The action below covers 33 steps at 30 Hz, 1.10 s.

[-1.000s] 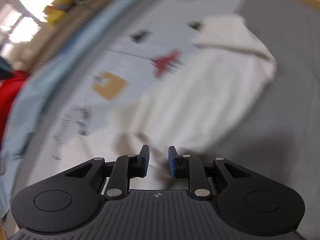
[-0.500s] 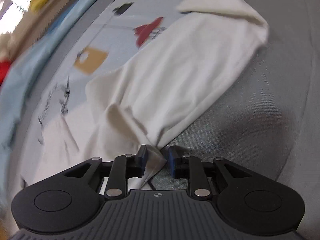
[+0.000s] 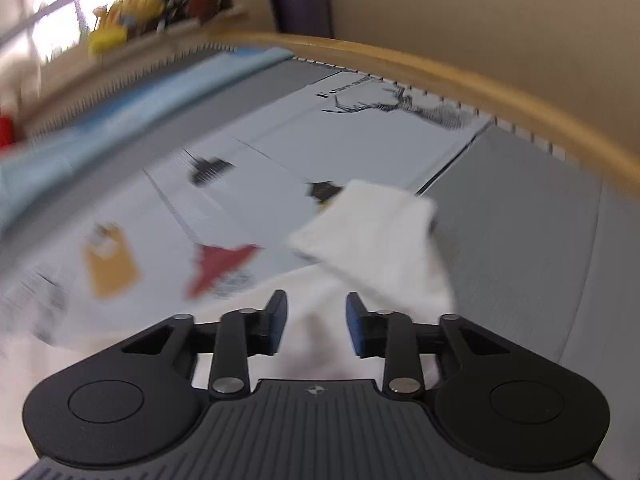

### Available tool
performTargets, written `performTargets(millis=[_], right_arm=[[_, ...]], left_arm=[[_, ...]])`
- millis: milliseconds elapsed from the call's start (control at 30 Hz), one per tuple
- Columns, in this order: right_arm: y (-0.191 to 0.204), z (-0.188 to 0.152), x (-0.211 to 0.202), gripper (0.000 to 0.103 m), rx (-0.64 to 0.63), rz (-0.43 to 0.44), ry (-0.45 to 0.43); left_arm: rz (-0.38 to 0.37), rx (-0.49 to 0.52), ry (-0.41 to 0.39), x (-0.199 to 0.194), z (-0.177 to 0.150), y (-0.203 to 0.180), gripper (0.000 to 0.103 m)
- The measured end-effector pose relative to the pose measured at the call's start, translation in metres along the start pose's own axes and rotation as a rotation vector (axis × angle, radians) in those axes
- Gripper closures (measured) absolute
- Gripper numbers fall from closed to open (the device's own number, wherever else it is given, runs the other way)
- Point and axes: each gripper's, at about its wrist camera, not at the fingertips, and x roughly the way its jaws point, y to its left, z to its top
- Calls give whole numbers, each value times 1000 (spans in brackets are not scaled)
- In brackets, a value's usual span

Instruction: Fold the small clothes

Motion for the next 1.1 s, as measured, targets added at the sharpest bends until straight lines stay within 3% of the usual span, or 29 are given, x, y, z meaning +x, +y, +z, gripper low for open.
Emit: performTargets(millis=[133,233,267,367,500,600,667,733,800,867,900,1000,1100], right_arm=[[-4,-4,36,64,-197,-116,9],[-7,-7,52,66,-289,-153,11],[-9,-7,55,68,-291,-156,4],[-10,-2,53,99,-257,-166,-4],[-2,15,20,99,-136,-151,-109],[37,24,-38,99,-79,25,-247],[80,18,-90,99,-97,243,-321],[126,-2,-143,99,-129,542,-341],[168,-30,-178,95,-207,855,-268],[212,-67,-192,85,-332,1112,-83],[227,-86,-193,78,-374,1134,-8],[249,-124,-181,78,-462,1022,170],[243,-118,-184,76,-452,856,179]], left_arm=[[-5,12,9,2,-2,-2,53],[-10,24,16,4,-4,-4,53],[-12,26,17,4,-4,-4,53],[-12,18,18,3,-4,-1,53],[-14,2,9,-2,-1,6,53],[-11,-10,0,-6,1,13,53],[-10,-22,-1,-7,2,19,53],[-10,-37,1,-9,3,26,53],[-13,-53,-2,-11,6,32,53],[-18,-70,-7,-14,9,39,53],[-21,-78,-8,-14,10,43,53],[-31,-116,-2,-15,13,54,53],[-46,-147,8,-15,15,63,53]])
